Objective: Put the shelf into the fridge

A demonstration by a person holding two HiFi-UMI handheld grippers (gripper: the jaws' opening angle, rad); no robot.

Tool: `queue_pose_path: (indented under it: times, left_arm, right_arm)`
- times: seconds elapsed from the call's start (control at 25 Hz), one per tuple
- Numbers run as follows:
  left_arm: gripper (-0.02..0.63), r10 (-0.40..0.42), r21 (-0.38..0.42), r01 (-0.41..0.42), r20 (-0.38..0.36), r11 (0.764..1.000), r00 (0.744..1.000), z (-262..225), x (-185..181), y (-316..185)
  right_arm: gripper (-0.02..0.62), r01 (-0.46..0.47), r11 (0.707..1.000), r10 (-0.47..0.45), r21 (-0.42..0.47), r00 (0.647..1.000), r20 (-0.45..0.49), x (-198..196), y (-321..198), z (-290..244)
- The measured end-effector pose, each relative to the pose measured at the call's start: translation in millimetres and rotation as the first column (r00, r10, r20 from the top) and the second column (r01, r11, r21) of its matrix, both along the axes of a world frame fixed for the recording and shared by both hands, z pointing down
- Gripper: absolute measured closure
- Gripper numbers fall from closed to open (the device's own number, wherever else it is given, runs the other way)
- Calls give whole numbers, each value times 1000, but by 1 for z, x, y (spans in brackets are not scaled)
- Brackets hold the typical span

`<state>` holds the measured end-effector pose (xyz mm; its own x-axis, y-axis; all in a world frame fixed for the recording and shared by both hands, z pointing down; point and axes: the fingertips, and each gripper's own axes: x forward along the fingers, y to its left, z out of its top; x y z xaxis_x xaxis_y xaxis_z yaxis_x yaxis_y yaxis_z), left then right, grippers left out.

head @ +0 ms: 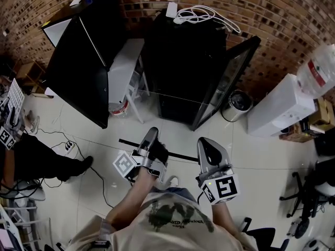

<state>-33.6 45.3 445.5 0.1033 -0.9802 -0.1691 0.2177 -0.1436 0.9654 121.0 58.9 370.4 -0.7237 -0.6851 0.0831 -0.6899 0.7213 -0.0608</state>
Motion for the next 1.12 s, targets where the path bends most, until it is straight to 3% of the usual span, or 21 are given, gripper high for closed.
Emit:
queue_pose_path:
  times: [0.6,1.12]
  left_arm:
    - [588,-5,-15,4,-36,1000,999,18,0,-37]
    - [588,-6,-14,5,-40,1000,999,30,-13,-102]
  right_arm:
    - [595,16,1000,-16,3,1000,-27,-2,-34,7]
    - [595,11,1000,-11,-10,999,-46,-13,-93,18]
